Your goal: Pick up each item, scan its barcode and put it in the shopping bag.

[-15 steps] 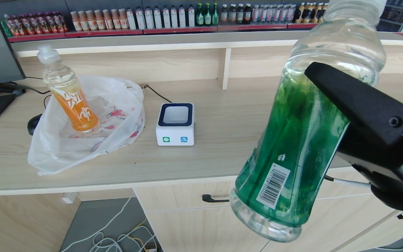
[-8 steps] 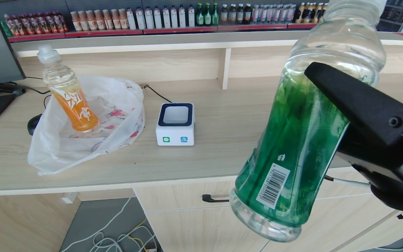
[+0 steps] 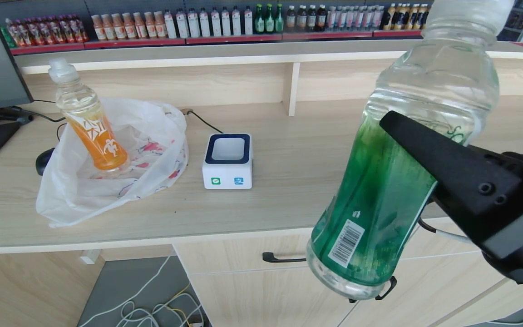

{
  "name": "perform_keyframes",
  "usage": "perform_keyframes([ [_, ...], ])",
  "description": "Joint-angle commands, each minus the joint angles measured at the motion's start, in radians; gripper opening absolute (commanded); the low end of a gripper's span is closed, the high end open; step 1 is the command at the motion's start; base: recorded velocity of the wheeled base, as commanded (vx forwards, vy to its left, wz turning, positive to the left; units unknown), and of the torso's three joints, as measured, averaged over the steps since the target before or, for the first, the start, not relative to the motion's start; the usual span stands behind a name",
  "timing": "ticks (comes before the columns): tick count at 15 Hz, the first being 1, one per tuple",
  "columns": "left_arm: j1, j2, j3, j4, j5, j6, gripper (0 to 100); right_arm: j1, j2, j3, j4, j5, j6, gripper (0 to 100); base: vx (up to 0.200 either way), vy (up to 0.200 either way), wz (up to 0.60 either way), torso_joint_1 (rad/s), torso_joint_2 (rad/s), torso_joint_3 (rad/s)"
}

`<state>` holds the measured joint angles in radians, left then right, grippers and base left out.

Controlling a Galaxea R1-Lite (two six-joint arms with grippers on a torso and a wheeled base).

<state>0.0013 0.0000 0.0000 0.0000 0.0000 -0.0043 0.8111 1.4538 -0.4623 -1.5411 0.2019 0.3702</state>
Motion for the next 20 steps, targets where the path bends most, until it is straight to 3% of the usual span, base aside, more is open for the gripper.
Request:
perform_keyframes([
  [1,0.000,0.000,0.000,0.000,0.000,0.000,100,-0.007,-0.001,0.004,0.047,-0.022,-0.059,0,0.000,0.000,0.00,0.000,0.00,0.000],
  [5,0.000,0.000,0.000,0.000,0.000,0.000,100,-0.027,-0.003,-0.085,0.150,-0.171,-0.191,0,0.000,0.000,0.00,0.000,0.00,0.000],
  [7,0.000,0.000,0.000,0.000,0.000,0.000,100,-0.018,-0.004,-0.096,0.177,-0.337,-0.341,0,0.000,0.000,0.00,0.000,0.00,0.000],
  [9,0.000,0.000,0.000,0.000,0.000,0.000,100,-0.016,-0.012,-0.091,0.176,-0.343,-0.430,0,0.000,0.000,0.00,0.000,0.00,0.000],
  [12,0.000,0.000,0.000,0.000,0.000,0.000,100,-0.018,-0.015,-0.061,0.119,-0.414,-0.418,0,0.000,0.000,0.00,0.000,0.00,0.000],
  [16,0.000,0.000,0.000,0.000,0.000,0.000,100,-0.027,-0.092,0.045,0.114,-0.423,-0.410,0,0.000,0.000,0.00,0.000,0.00,0.000],
  [20,0.000,0.000,0.000,0.000,0.000,0.001,100,-0.072,-0.067,0.010,0.105,-0.423,-0.433,0,0.000,0.000,0.00,0.000,0.00,0.000],
])
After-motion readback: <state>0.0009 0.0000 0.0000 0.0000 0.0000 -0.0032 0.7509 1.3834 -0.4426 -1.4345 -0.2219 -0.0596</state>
